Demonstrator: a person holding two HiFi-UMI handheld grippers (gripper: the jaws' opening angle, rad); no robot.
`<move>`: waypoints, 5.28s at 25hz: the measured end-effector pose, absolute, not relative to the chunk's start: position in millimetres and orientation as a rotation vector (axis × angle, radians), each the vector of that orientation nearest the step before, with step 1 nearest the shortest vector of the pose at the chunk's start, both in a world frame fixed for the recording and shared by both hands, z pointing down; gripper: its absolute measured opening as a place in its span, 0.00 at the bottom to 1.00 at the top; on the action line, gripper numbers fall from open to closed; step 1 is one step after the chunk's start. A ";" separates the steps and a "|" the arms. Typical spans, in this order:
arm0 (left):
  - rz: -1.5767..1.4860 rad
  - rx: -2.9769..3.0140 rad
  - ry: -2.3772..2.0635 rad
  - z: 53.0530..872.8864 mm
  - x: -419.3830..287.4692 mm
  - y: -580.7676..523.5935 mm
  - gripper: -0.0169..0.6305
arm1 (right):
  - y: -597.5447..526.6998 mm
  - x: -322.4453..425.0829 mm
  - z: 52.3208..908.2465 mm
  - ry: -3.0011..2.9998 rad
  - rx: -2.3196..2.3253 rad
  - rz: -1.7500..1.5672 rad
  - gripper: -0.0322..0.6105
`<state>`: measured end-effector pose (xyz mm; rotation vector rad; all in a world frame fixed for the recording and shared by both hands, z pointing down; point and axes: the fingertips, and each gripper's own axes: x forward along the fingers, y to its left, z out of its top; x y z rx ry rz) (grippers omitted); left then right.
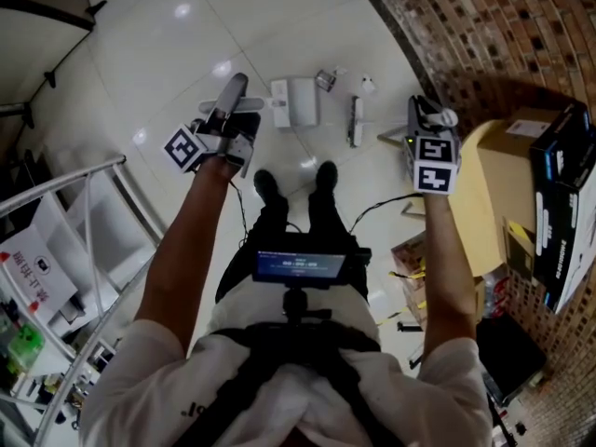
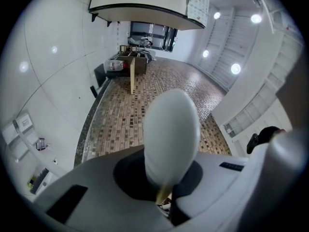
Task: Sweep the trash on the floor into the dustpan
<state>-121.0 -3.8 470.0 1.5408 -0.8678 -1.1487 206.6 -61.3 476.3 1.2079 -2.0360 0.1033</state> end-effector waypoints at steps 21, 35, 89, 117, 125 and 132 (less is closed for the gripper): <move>-0.923 1.531 -0.841 495.1 -24.8 13.1 0.03 | -23.2 258.1 566.3 -1.947 1.321 0.256 0.09; -0.917 1.506 -0.850 500.8 -33.3 20.6 0.03 | -27.2 213.6 545.9 -2.125 1.422 0.433 0.09; -0.957 1.625 -0.835 473.2 -133.6 -163.0 0.03 | -156.2 277.7 530.6 -1.922 1.516 0.330 0.10; -0.807 1.589 -0.622 497.3 -178.3 -253.5 0.03 | -220.5 60.9 524.4 -2.120 1.555 0.638 0.11; -0.833 1.566 -0.621 499.8 -190.9 -255.5 0.03 | -214.1 68.2 499.5 -2.129 1.552 0.573 0.11; -0.868 1.572 -0.583 493.7 -192.9 -254.1 0.03 | -211.7 96.4 472.2 -2.087 1.616 0.482 0.10</move>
